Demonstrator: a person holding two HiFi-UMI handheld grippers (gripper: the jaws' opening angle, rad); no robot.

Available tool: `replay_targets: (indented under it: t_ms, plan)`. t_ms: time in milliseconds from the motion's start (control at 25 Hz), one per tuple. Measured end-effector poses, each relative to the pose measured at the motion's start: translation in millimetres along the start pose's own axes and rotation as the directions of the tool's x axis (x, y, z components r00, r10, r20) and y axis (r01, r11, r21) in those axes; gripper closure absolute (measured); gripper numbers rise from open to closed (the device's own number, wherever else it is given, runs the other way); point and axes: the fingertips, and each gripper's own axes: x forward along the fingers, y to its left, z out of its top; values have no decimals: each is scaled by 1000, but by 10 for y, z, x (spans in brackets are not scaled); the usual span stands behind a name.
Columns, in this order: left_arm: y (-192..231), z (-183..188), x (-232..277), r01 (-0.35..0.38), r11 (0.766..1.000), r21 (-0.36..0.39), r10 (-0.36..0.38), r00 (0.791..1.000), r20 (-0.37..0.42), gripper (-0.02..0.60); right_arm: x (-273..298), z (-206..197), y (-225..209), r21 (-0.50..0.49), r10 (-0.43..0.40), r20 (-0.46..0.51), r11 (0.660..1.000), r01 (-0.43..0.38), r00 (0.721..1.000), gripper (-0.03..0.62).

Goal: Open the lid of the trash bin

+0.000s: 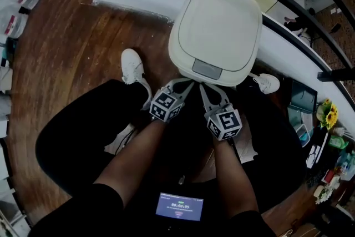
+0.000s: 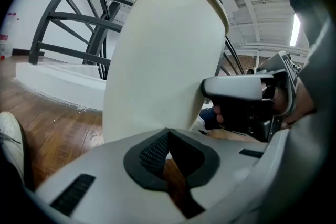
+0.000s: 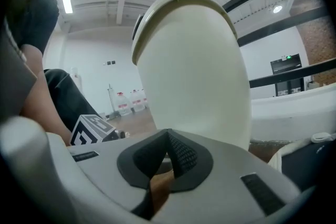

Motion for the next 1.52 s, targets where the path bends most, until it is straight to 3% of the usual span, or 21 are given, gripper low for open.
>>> replay_targets:
  t_ms: [320, 600, 920, 1320, 1520]
  plan:
    - [137, -290, 73, -18, 1000, -5, 17, 999, -51, 544, 11, -222, -73, 25, -19, -30, 1000, 19, 999, 583]
    - [283, -431, 337, -32, 999, 35, 36, 993, -114, 544, 51, -339, -38, 24, -7, -50, 1000, 8, 999, 583]
    - [406, -569, 624, -61, 997, 49, 67, 987, -145, 545, -2, -652, -274, 86, -68, -113, 993, 78, 991, 583]
    - [481, -705, 765, -109, 992, 61, 120, 966, -227, 543, -43, -749, -336, 127, -84, -134, 987, 102, 987, 584]
    - [492, -708, 784, -155, 988, 25, 157, 957, -243, 545, -56, -733, -352, 134, -89, -133, 985, 107, 987, 583]
